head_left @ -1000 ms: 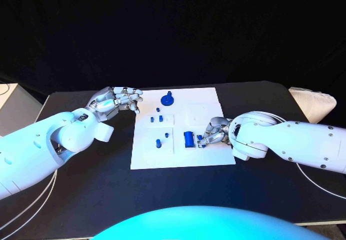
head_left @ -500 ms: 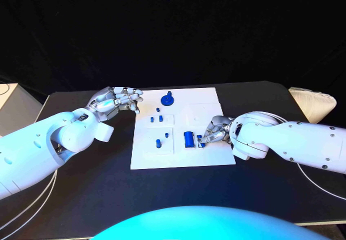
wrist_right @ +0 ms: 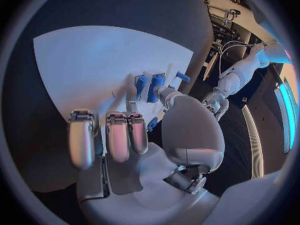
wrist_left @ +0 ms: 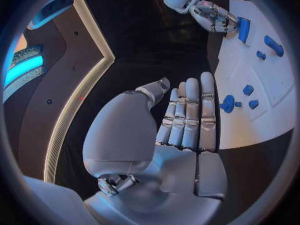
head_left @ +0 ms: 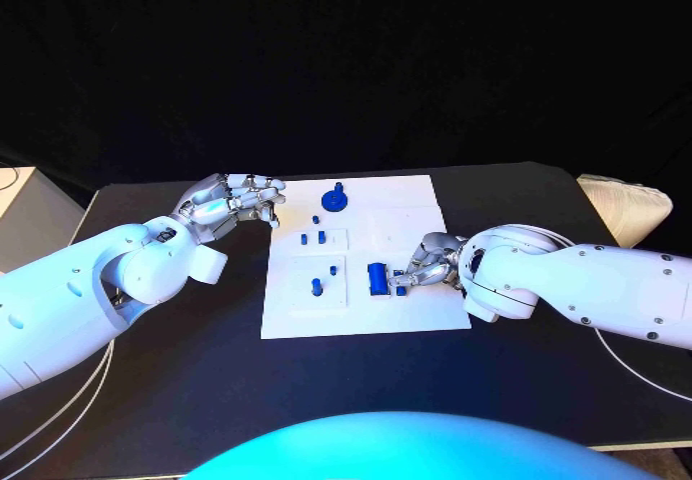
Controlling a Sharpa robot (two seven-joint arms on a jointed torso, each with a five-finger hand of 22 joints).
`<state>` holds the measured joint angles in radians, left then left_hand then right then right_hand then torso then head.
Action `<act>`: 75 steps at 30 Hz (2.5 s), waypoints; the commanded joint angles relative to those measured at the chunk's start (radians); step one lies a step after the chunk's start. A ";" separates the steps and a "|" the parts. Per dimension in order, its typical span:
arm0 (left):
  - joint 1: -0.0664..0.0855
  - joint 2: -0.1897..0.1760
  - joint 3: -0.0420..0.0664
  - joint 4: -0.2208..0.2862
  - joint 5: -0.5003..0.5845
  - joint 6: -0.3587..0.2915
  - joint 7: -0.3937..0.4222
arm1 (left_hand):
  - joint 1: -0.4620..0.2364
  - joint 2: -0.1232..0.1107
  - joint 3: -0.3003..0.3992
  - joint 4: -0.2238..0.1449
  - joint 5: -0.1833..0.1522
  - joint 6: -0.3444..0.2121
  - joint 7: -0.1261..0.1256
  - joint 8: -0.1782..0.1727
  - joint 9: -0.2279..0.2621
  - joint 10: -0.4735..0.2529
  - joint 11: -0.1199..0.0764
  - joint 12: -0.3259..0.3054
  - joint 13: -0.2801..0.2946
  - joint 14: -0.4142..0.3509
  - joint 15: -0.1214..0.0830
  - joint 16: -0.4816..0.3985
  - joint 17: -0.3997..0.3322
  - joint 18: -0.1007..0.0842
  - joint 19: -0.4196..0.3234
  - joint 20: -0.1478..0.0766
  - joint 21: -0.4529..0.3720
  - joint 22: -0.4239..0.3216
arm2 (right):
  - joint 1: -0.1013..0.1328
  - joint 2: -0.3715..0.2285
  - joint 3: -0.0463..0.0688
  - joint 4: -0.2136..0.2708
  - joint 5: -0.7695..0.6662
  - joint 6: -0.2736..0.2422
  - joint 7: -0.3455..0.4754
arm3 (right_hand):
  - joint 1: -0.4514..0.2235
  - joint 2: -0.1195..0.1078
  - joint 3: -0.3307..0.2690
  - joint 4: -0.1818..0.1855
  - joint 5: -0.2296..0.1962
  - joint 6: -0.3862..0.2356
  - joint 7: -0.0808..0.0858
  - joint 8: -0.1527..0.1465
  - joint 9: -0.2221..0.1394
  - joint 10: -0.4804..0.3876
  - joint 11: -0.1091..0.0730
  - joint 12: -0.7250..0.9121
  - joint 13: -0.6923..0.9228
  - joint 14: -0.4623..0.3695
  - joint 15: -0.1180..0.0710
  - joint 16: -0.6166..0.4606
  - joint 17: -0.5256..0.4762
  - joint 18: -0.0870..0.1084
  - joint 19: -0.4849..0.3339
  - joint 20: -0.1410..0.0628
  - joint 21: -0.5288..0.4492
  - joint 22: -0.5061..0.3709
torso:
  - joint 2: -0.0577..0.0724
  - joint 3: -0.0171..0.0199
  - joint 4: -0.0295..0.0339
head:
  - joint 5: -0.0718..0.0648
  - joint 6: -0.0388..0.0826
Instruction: Assemble the parts on the task board
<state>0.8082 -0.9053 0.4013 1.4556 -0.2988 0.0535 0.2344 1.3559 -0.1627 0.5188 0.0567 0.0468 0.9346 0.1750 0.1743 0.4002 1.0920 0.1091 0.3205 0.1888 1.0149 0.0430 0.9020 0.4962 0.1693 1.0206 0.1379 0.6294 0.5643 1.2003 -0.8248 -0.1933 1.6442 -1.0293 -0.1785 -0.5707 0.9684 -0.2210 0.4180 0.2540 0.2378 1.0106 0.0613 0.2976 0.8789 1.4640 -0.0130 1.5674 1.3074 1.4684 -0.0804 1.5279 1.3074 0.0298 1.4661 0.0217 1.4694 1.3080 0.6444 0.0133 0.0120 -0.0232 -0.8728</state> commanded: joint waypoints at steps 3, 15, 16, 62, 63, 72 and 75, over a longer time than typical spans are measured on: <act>0.000 0.002 0.000 0.001 -0.001 0.019 0.006 | 0.006 0.005 -0.001 0.005 0.003 -0.008 0.001 -0.004 0.001 -0.009 -0.001 0.005 0.001 -0.007 0.000 0.002 0.001 0.013 0.004 -0.001 -0.005 -0.001 | -0.002 -0.018 0.000 0.012 0.004 0.001 0.016 | 0.007 0.009 -0.014 0.000 -0.006 0.007 -0.001 -0.005 0.001 0.107 -0.001 0.003 0.263 0.086 -0.002 -0.003 0.183 -0.013 0.098 -0.003 0.003 0.237 | 0.000 -0.0001 -0.0006 | 0.000 0.000; -0.001 0.005 0.000 -0.002 -0.001 0.021 0.006 | 0.007 0.005 -0.001 0.005 0.003 -0.008 0.001 -0.004 0.001 -0.010 -0.001 0.006 0.002 -0.007 0.000 0.002 0.001 0.013 0.005 -0.001 -0.006 -0.002 | -0.014 -0.062 0.001 0.050 -0.021 0.045 0.030 | 0.132 0.007 -0.058 -0.036 -0.086 0.013 -0.001 -0.010 0.006 0.107 -0.001 0.003 0.263 0.087 -0.001 0.000 0.189 -0.014 0.099 -0.003 0.013 0.239 | 0.000 0.0010 -0.0018 | 0.000 0.000; -0.001 0.005 0.000 -0.002 -0.001 0.021 0.006 | 0.007 0.005 -0.001 0.005 0.003 -0.008 0.001 -0.004 0.001 -0.010 -0.001 0.006 0.002 -0.007 0.000 0.002 0.001 0.013 0.005 -0.001 -0.006 -0.002 | -0.014 -0.063 0.001 0.050 -0.026 0.044 0.030 | 0.135 0.010 -0.058 -0.036 -0.087 0.014 -0.001 -0.010 0.006 0.107 -0.002 0.003 0.263 0.087 -0.002 0.001 0.189 -0.014 0.099 -0.003 0.013 0.240 | 0.000 0.0009 -0.0021 | 0.000 0.000; -0.001 0.008 0.000 -0.003 -0.010 0.028 -0.002 | 0.041 0.015 0.013 -0.009 0.003 -0.006 0.001 -0.003 0.002 -0.013 -0.003 0.011 0.008 -0.009 -0.003 -0.003 0.005 0.014 0.012 -0.006 -0.006 -0.002 | -0.029 -0.005 0.001 -0.022 -0.052 0.050 0.011 | 0.190 0.032 -0.003 -0.054 -0.020 0.022 -0.009 -0.004 0.014 0.107 -0.010 0.003 0.263 0.086 -0.009 -0.002 0.184 -0.013 0.098 -0.009 0.006 0.238 | 0.000 -0.0004 0.0000 | -0.002 0.000; -0.001 0.008 0.000 -0.003 -0.010 0.028 -0.003 | 0.041 0.015 0.013 -0.009 0.003 -0.006 0.001 -0.003 0.002 -0.013 -0.003 0.011 0.008 -0.009 -0.003 -0.003 0.005 0.014 0.012 -0.006 -0.006 -0.002 | -0.029 -0.004 0.001 -0.022 -0.052 0.050 0.011 | 0.188 0.030 -0.004 -0.054 -0.022 0.022 -0.009 -0.004 0.014 0.107 -0.009 0.003 0.263 0.086 -0.009 -0.003 0.184 -0.013 0.098 -0.009 0.006 0.238 | 0.000 -0.0005 -0.0002 | -0.002 0.000; -0.001 0.007 0.000 -0.003 -0.010 0.030 -0.004 | 0.041 0.015 0.013 -0.009 0.003 -0.006 0.001 -0.003 0.002 -0.013 -0.003 0.011 0.008 -0.009 -0.003 -0.003 0.005 0.014 0.012 -0.006 -0.006 -0.002 | -0.030 -0.023 0.001 0.001 -0.044 0.055 0.019 | 0.199 -0.004 -0.010 -0.072 -0.040 0.021 -0.008 -0.004 0.015 0.107 -0.008 0.003 0.263 0.085 -0.007 -0.004 0.182 -0.013 0.098 -0.008 0.003 0.237 | 0.000 -0.0001 0.0001 | 0.000 0.000; -0.001 0.007 0.000 -0.004 -0.010 0.031 -0.004 | 0.042 0.016 0.014 -0.011 0.003 -0.006 0.001 -0.004 0.002 -0.014 -0.002 0.011 0.008 -0.009 -0.003 -0.004 0.005 0.013 0.012 -0.006 -0.005 -0.001 | -0.031 -0.033 0.001 0.013 -0.035 0.049 0.022 | 0.203 -0.009 -0.013 -0.075 -0.041 0.021 -0.008 -0.004 0.014 0.107 -0.008 0.003 0.263 0.085 -0.007 -0.003 0.183 -0.013 0.098 -0.008 0.004 0.237 | 0.000 0.0002 -0.0008 | 0.001 0.000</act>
<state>0.8080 -0.8998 0.4011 1.4515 -0.3043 0.0625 0.2253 1.3875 -0.1496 0.5285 0.0469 0.0467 0.9346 0.1750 0.1743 0.4010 1.0846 0.1091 0.3251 0.1956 1.0113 0.0394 0.9020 0.4997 0.1693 1.0276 0.1305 0.6253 0.5626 1.1714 -0.8542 -0.1915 1.6516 -1.0714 -0.1367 -0.5534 1.1699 -0.2199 0.4060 0.1861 0.2032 1.0320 0.0541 0.2941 0.8928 1.4678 -0.0168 1.5674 1.3077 1.4648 -0.0841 1.5279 1.3074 0.0297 1.4661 0.0217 1.4773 1.3080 0.6440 0.0128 0.0118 -0.0233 -0.8728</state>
